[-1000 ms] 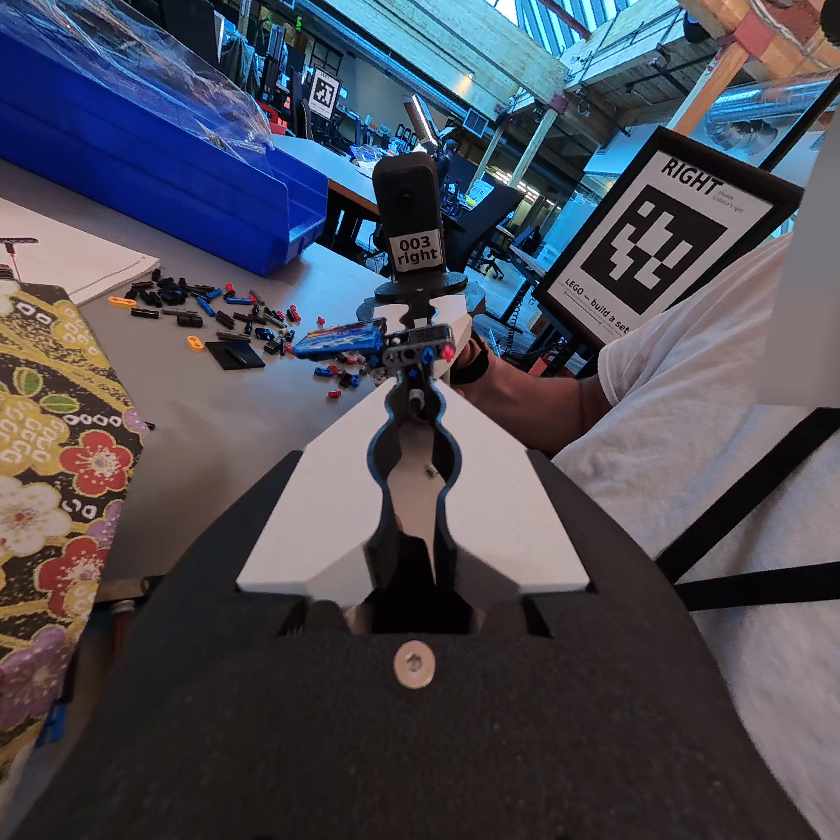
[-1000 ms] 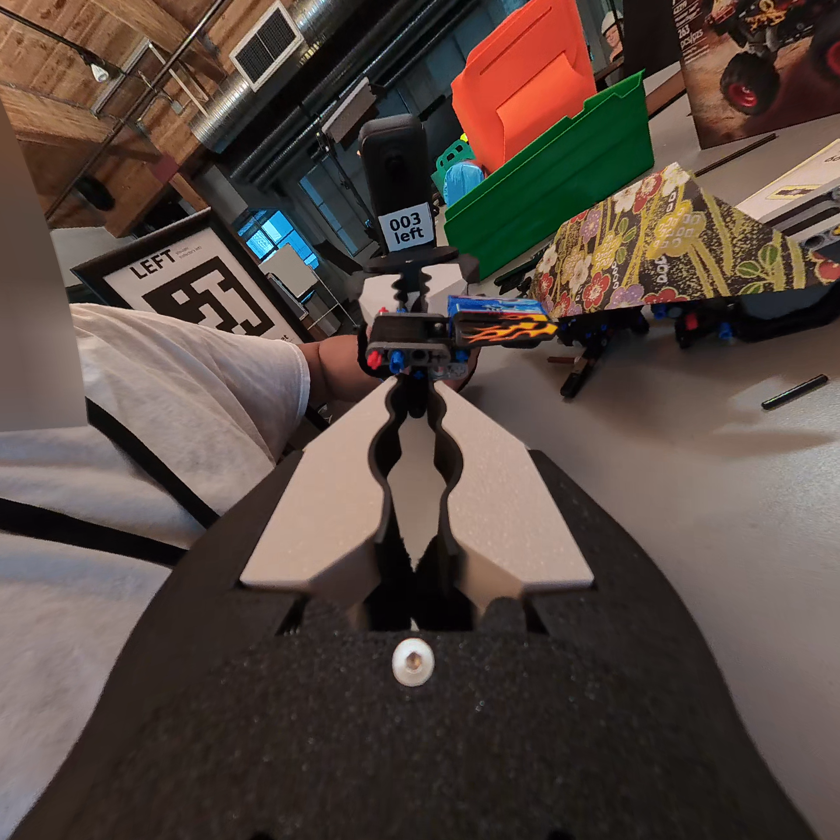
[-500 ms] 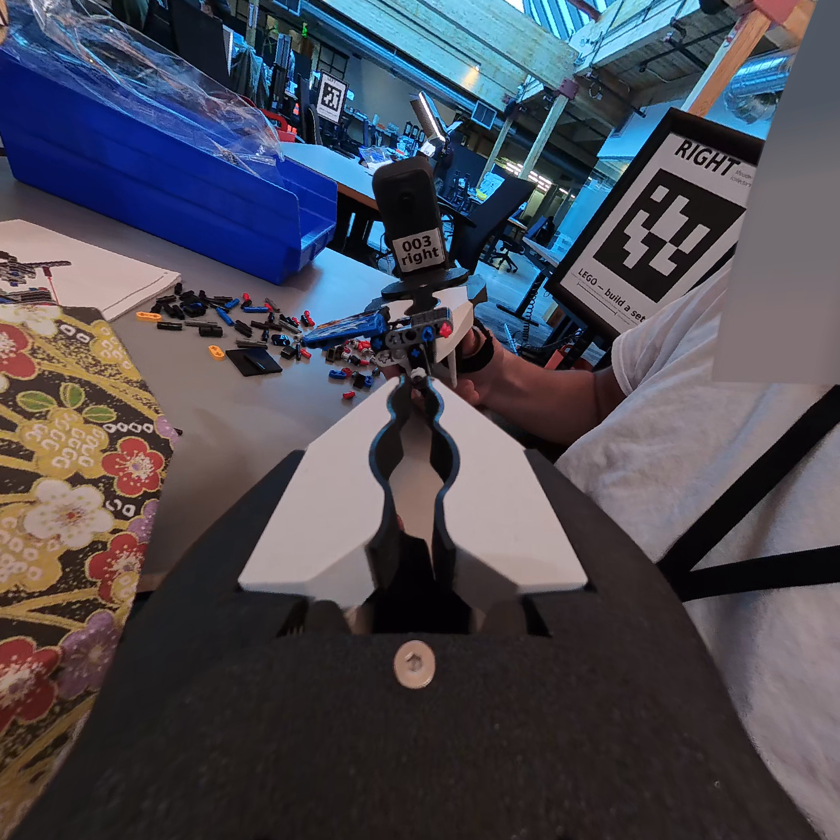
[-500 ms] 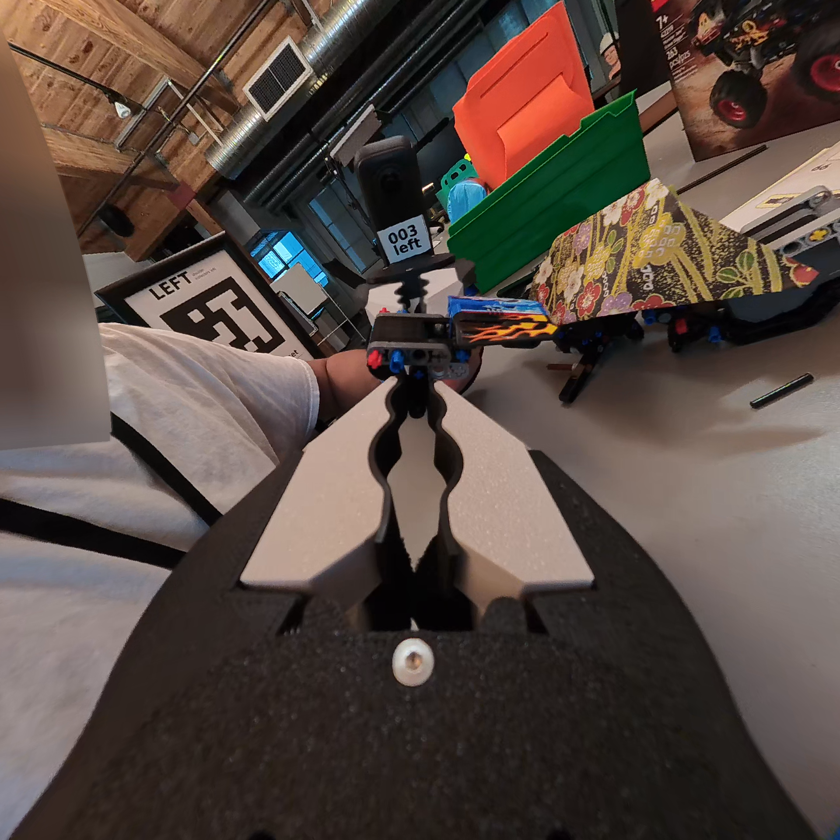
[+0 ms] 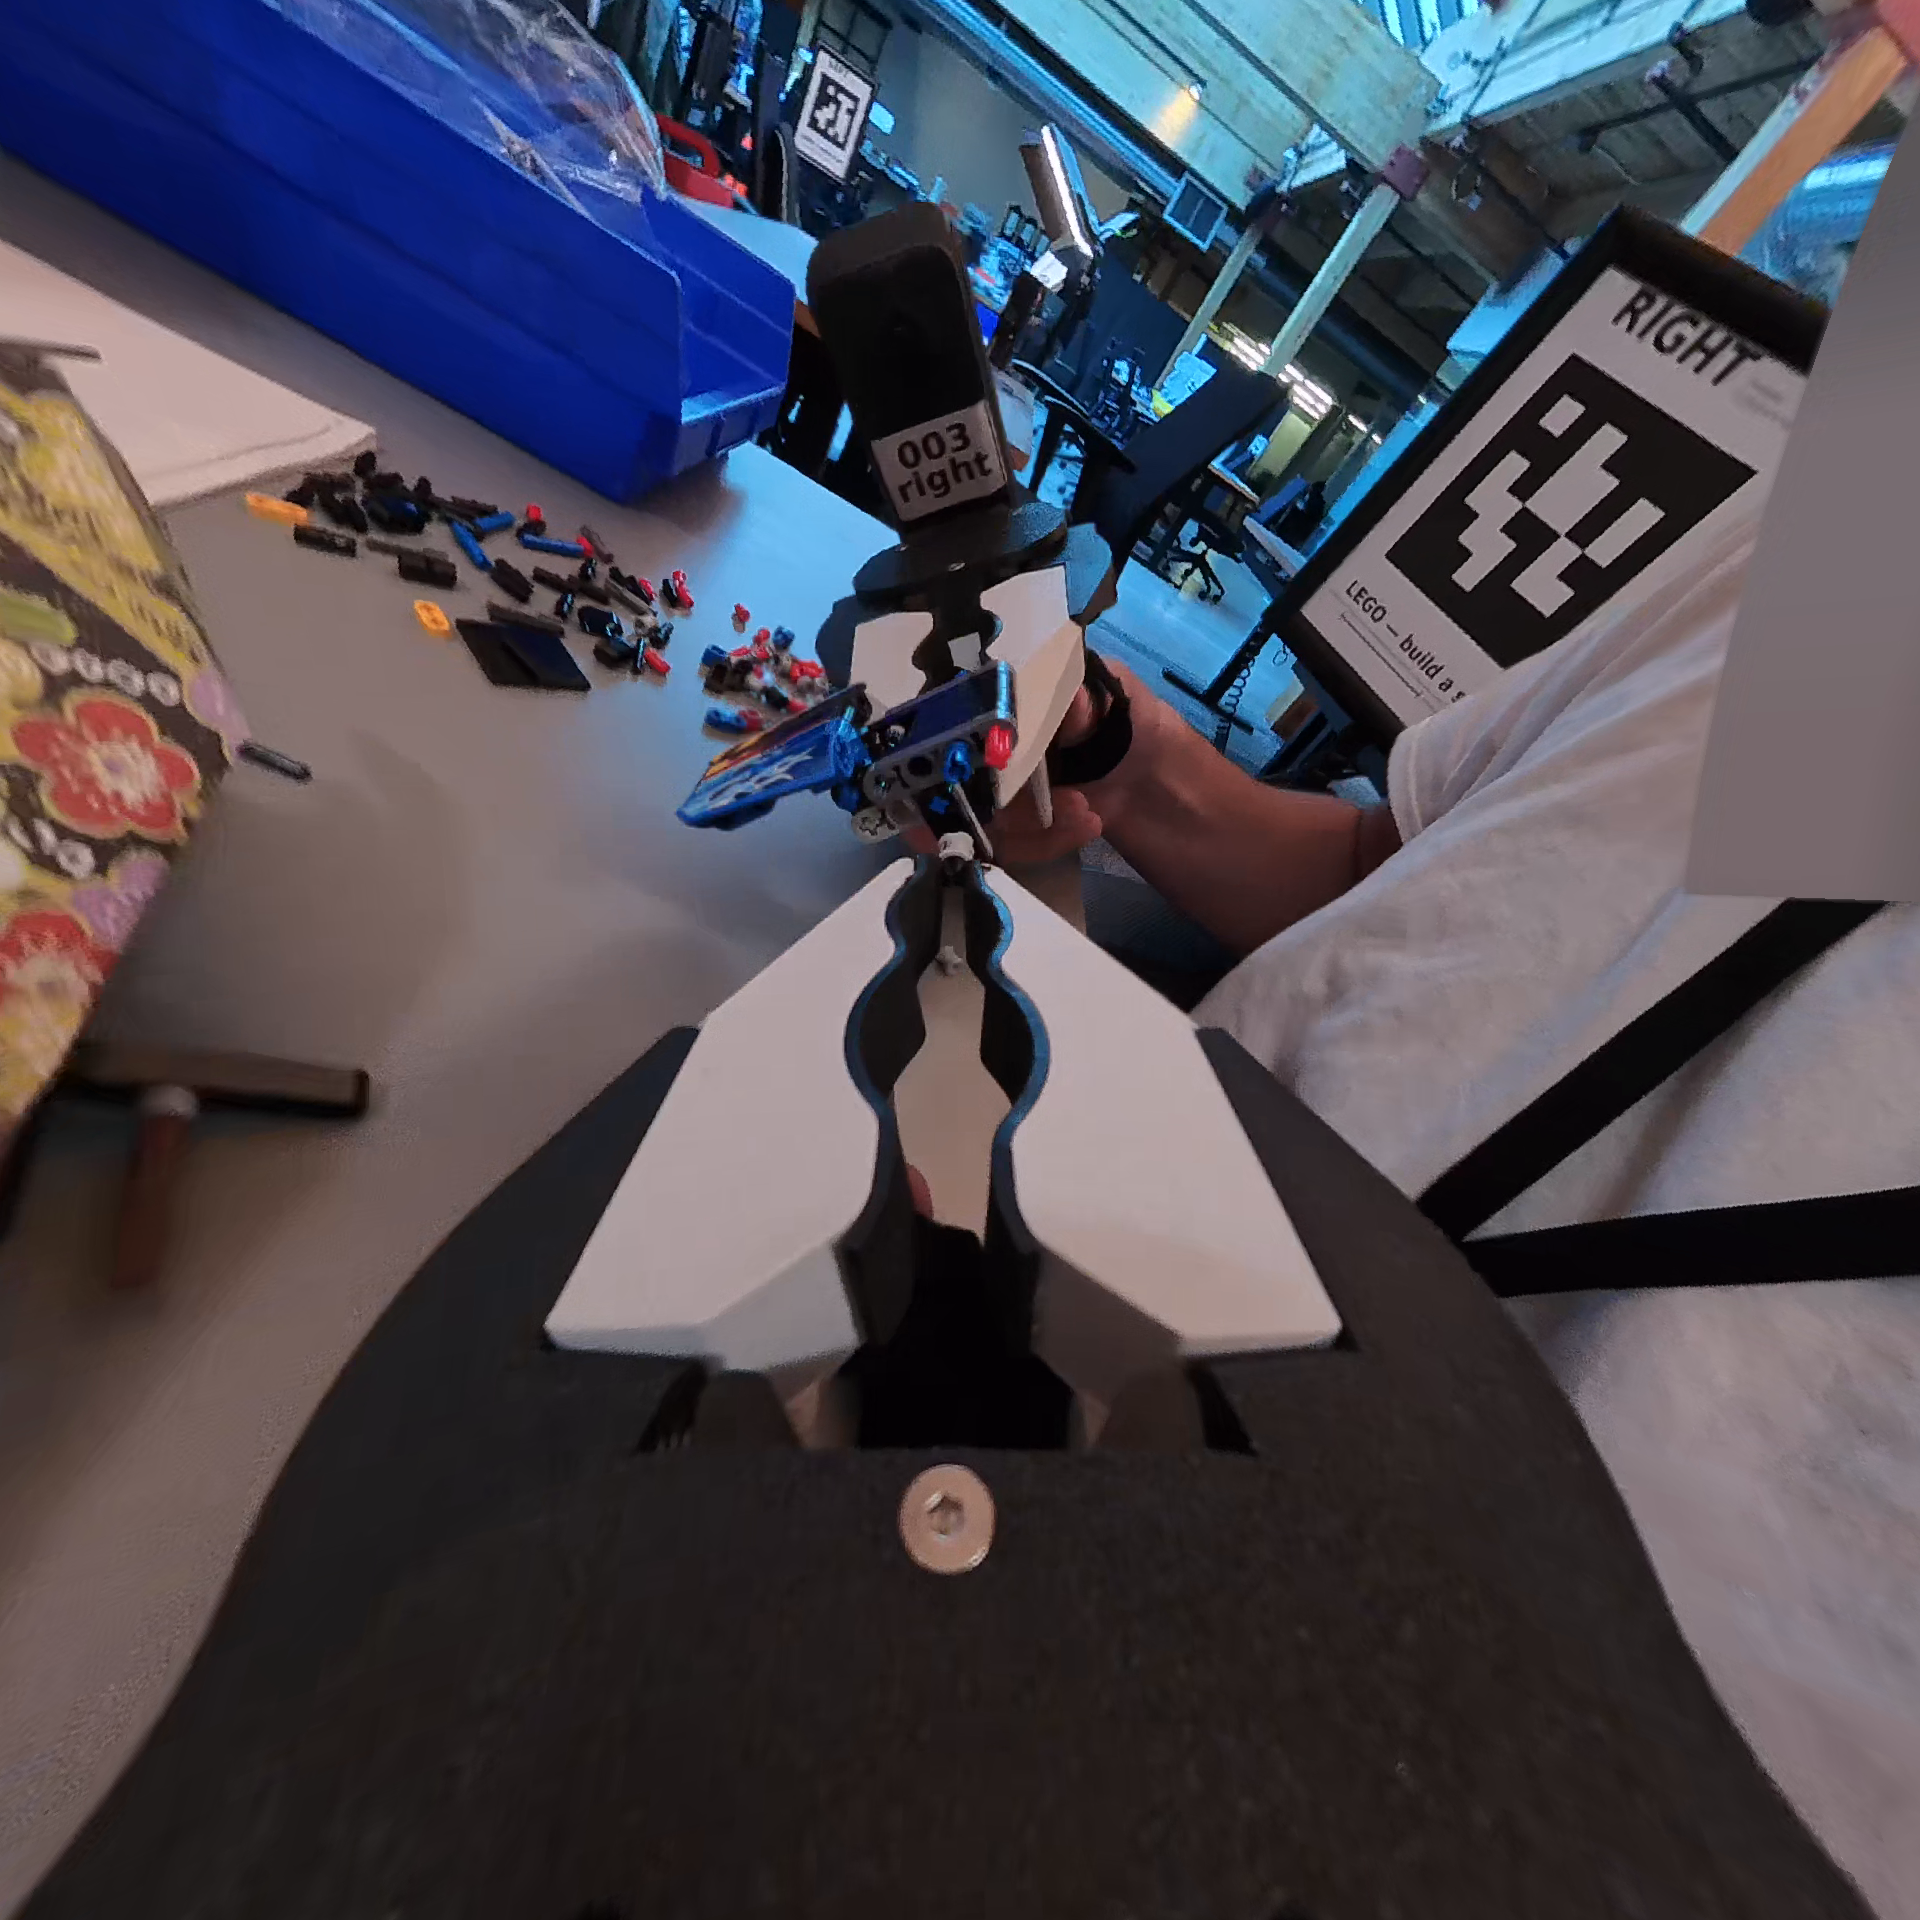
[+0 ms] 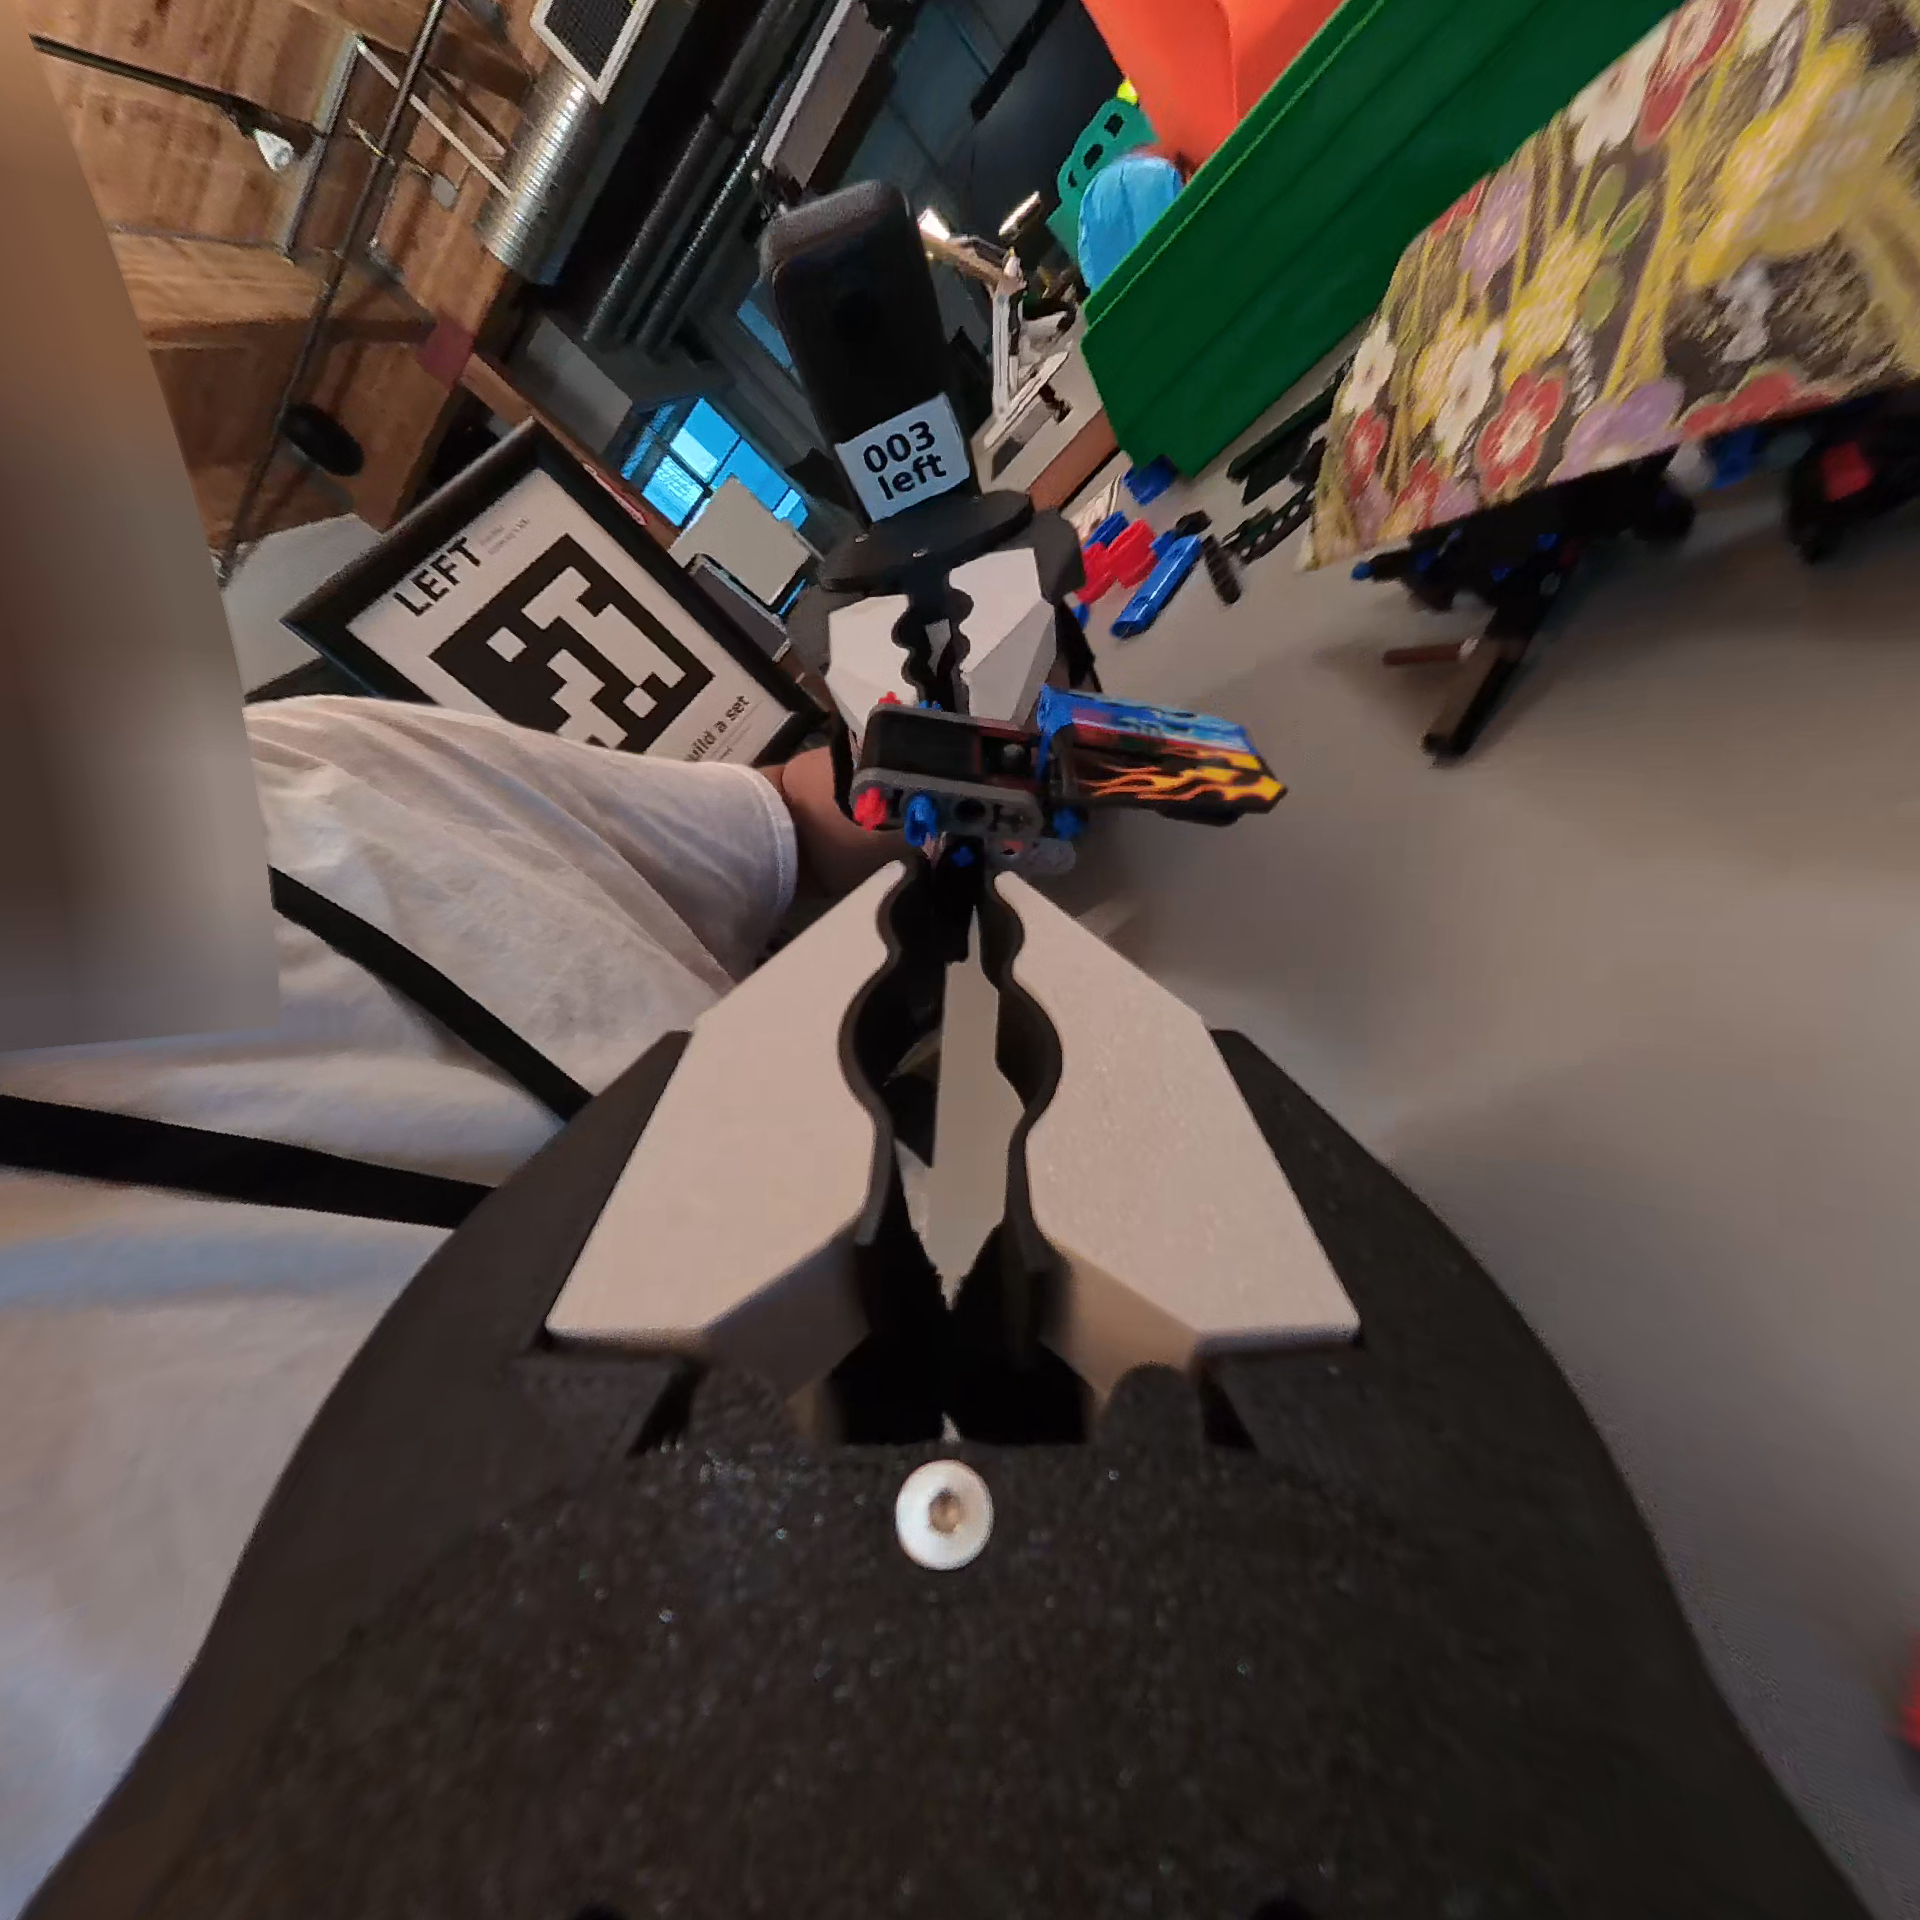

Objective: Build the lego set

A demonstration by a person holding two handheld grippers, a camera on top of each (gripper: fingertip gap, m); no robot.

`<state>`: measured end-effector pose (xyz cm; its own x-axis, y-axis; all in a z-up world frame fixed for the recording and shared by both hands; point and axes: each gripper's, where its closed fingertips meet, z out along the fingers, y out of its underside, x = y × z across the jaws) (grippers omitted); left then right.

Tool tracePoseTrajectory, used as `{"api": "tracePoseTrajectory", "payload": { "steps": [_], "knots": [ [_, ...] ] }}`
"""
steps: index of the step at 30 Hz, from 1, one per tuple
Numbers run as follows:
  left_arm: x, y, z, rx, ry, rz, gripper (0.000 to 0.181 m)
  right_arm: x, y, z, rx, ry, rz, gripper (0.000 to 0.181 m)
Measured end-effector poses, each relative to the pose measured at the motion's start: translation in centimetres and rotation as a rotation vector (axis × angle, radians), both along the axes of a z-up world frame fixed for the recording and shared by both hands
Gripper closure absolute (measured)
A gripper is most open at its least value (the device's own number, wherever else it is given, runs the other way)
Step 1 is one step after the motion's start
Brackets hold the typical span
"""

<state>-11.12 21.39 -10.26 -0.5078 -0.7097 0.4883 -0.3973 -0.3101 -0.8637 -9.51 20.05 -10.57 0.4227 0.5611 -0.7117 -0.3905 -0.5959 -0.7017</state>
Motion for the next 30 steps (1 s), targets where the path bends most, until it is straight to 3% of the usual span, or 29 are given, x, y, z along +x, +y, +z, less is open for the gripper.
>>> {"api": "tracePoseTrajectory", "payload": {
  "steps": [6,12,18,30],
  "knots": [
    [-4.1,-1.4,-0.4,-0.045,0.069,0.065,0.180,-4.5,-1.3,-1.1,-0.103,0.074,0.059,0.169],
    [-6.7,-1.4,-0.6,0.006,0.081,0.148,0.180,-7.5,-1.0,-2.4,-0.073,-0.101,0.099,0.156],
    [-6.9,-0.8,-1.5,0.082,0.097,0.195,0.180,-7.6,-0.5,-3.4,-0.035,-0.248,0.088,0.148],
    [-6.0,-0.9,-2.5,0.156,0.135,0.140,0.180,-6.9,-0.8,-4.4,-0.014,-0.406,0.070,0.141]
  ]
}}
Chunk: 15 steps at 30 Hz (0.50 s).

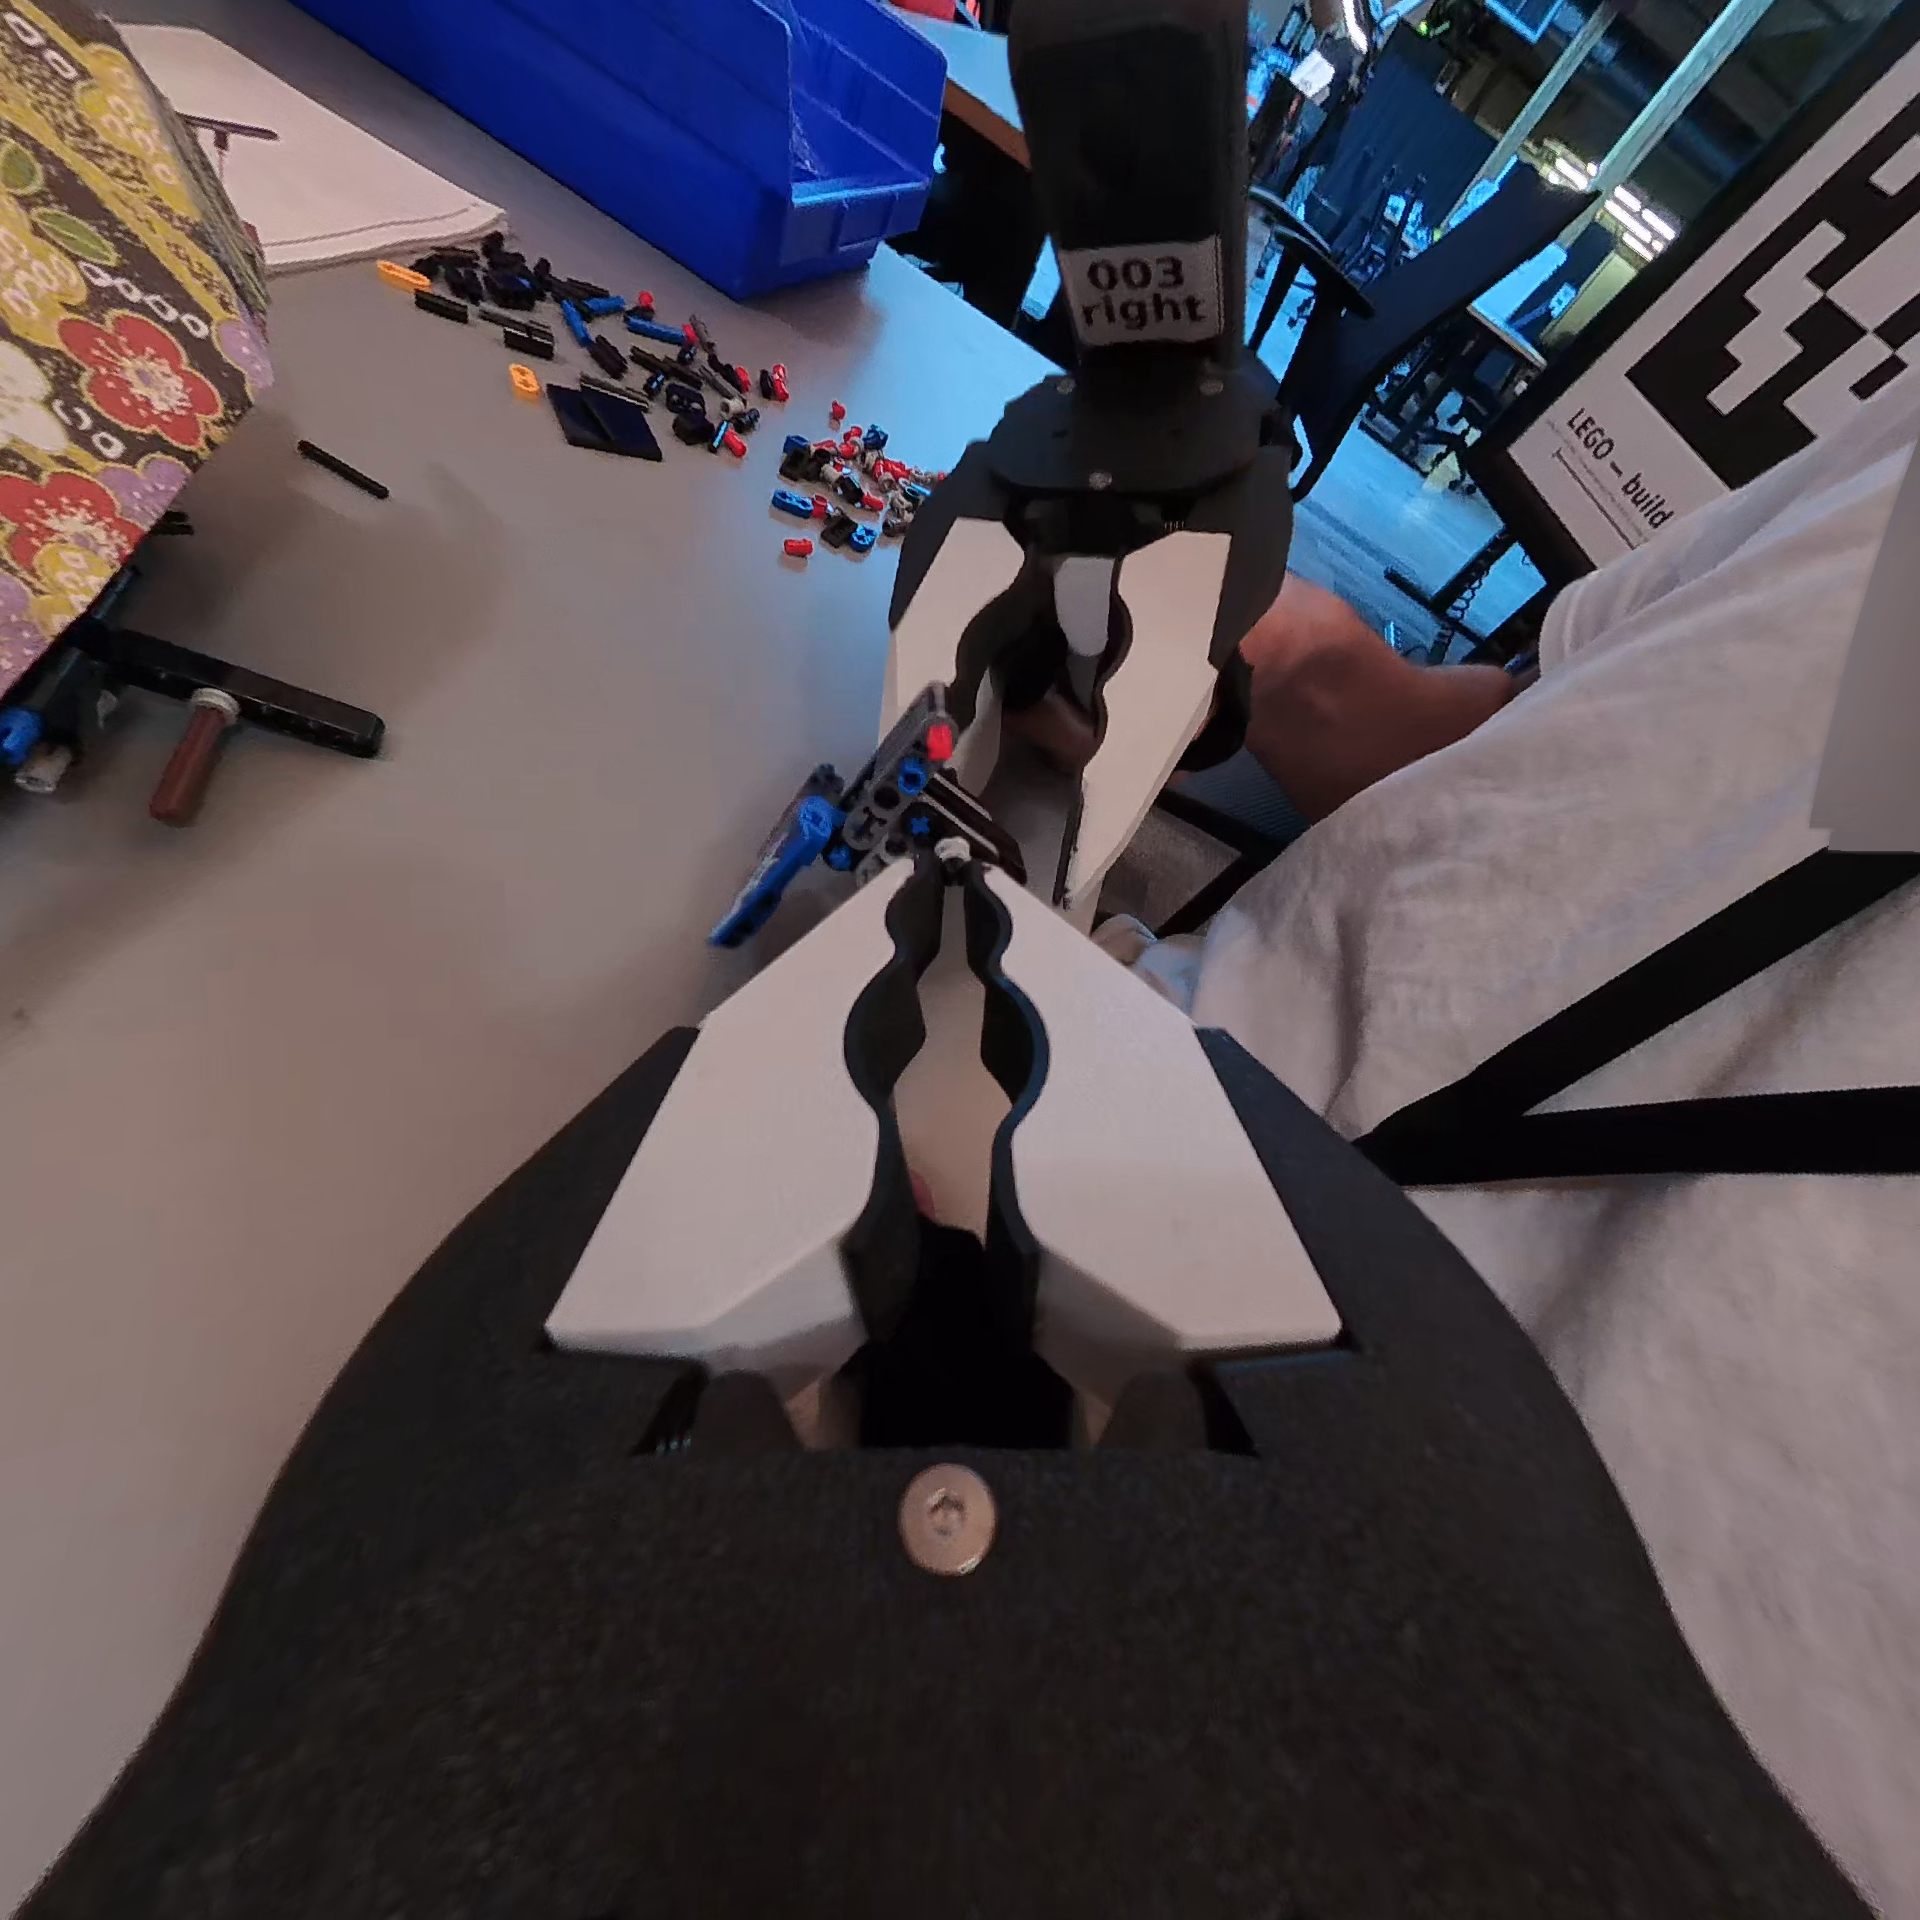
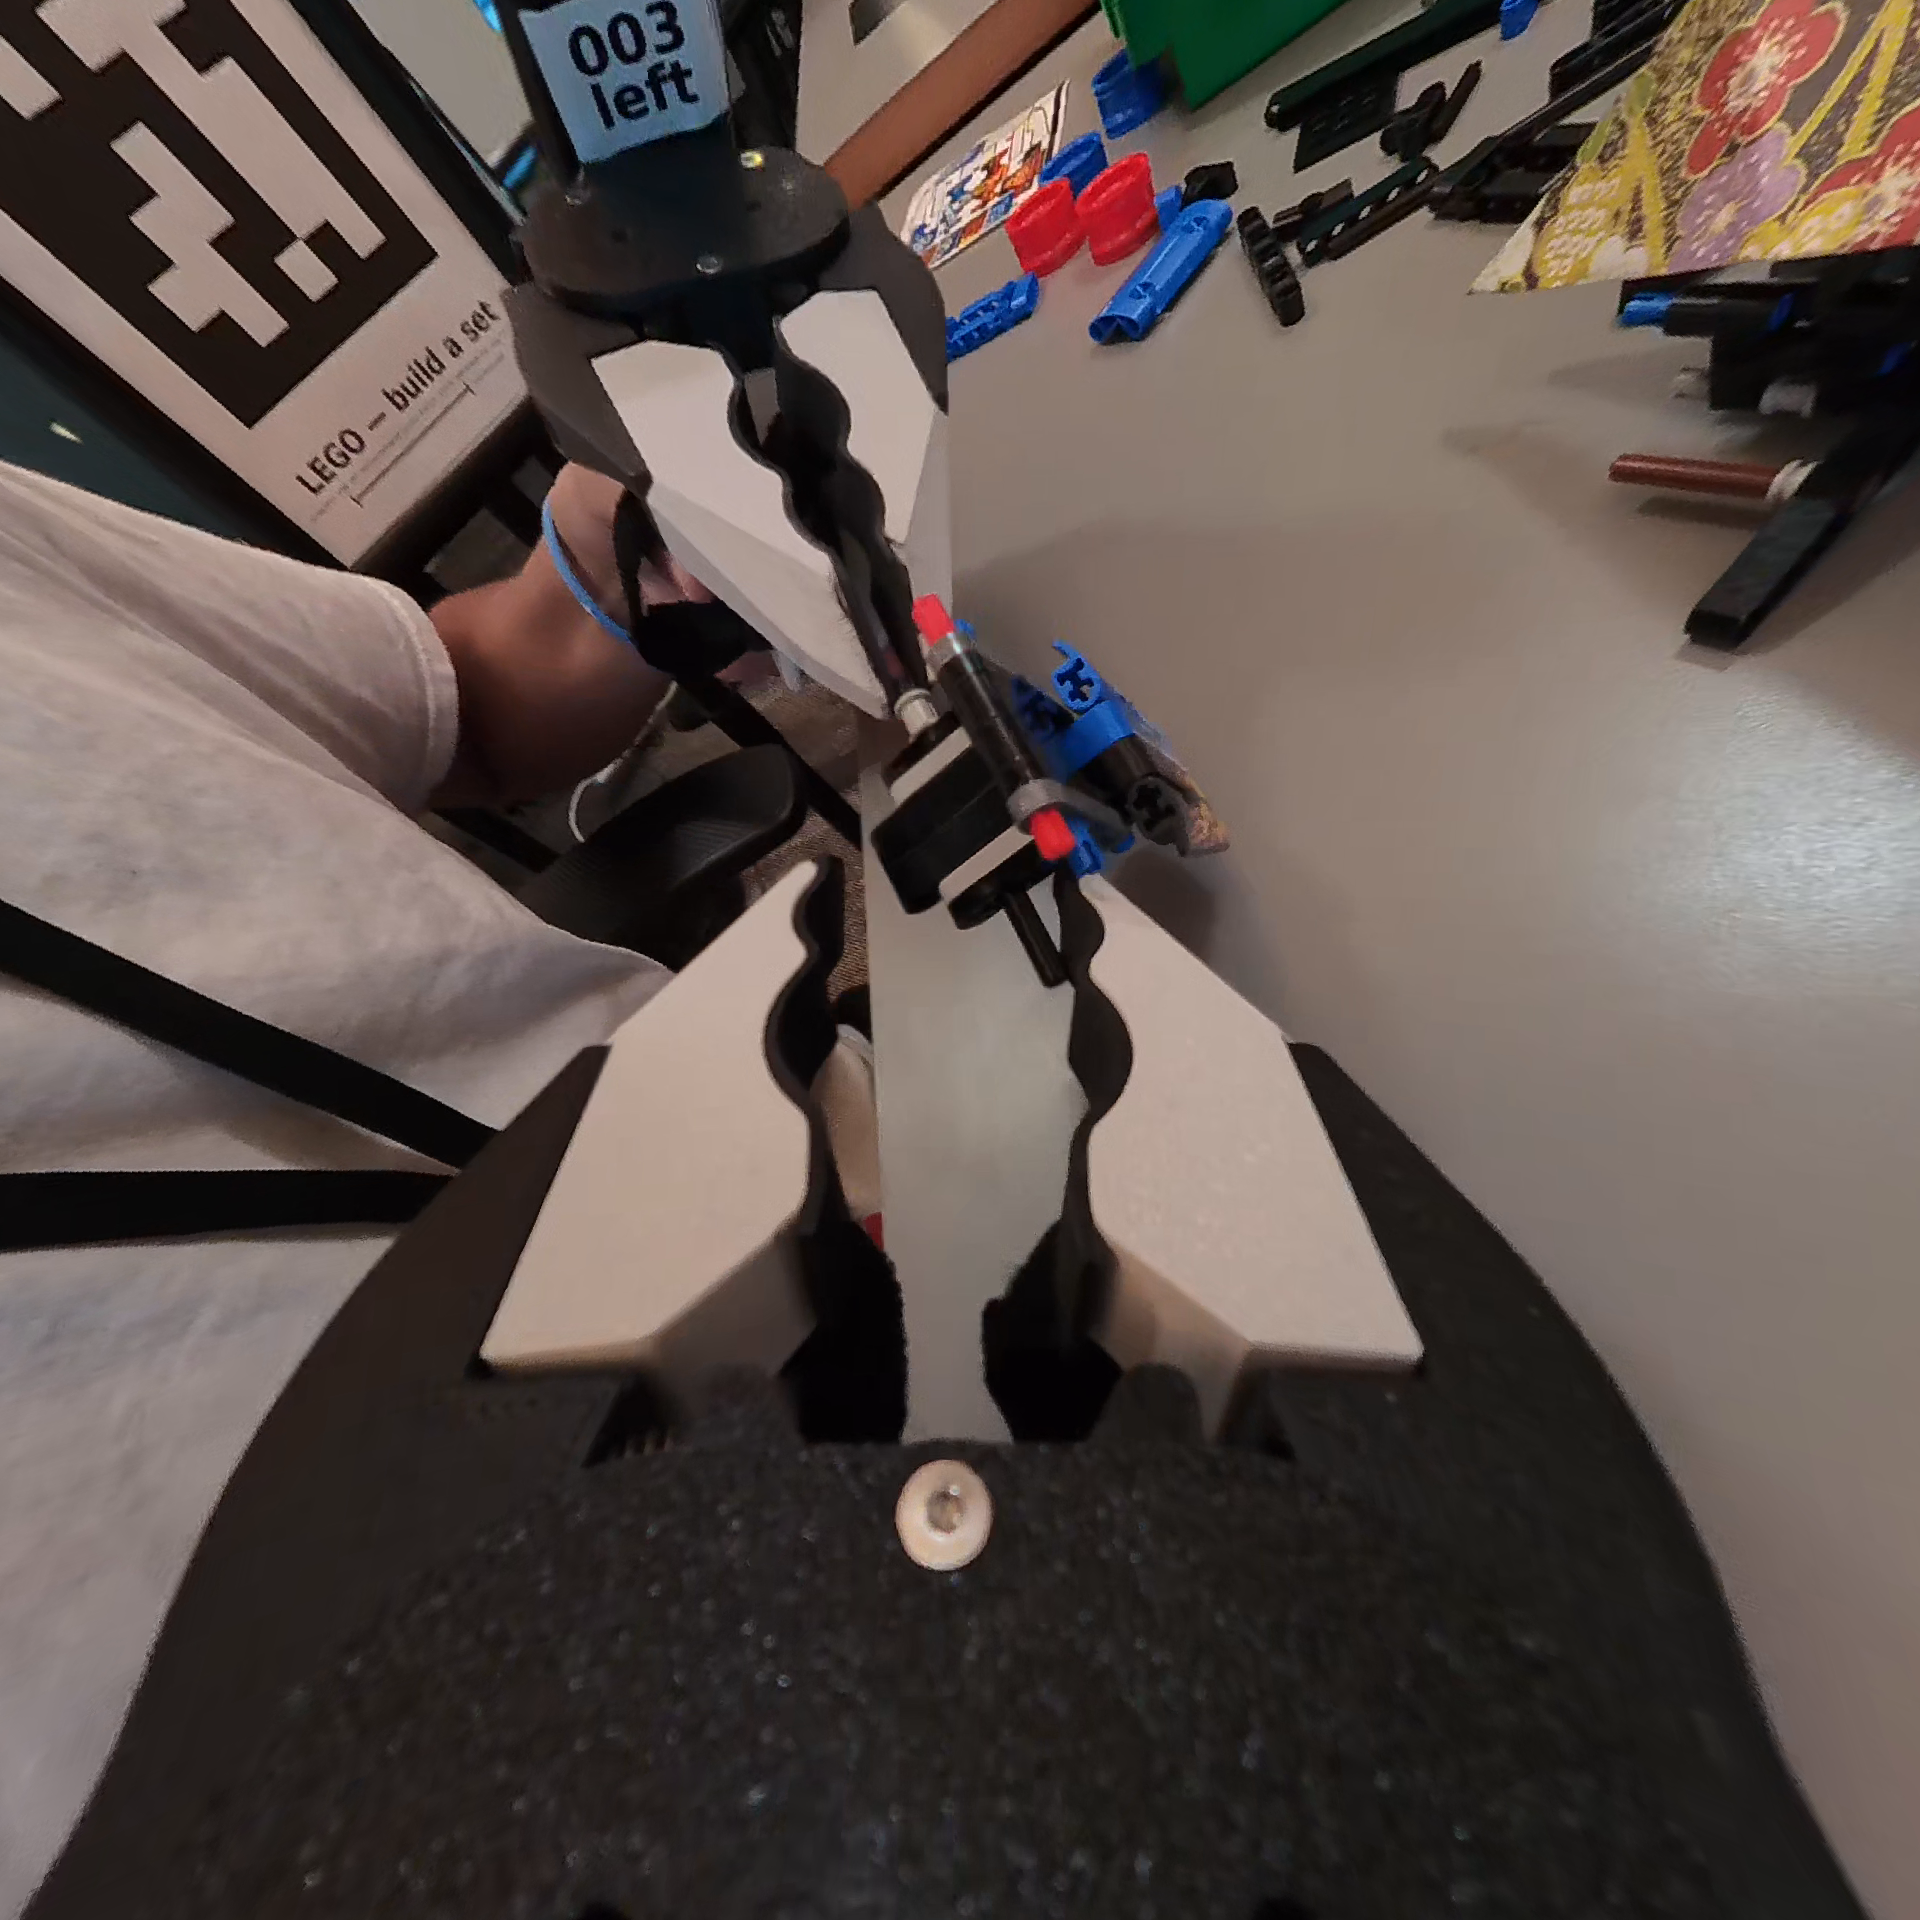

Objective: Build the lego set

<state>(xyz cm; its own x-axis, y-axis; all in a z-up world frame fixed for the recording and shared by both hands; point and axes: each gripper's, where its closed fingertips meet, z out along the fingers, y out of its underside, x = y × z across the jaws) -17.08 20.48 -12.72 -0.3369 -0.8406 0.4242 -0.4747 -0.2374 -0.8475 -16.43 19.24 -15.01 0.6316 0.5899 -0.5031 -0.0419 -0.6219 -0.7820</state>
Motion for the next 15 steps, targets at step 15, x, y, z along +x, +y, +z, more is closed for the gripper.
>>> {"api": "tracePoseTrajectory", "payload": {
  "steps": [15],
  "knots": [
    [0.6,-0.8,-0.3,-0.113,0.016,-0.092,0.179,1.1,-2.0,0.1,0.094,-0.076,0.123,0.169]
  ]
}}
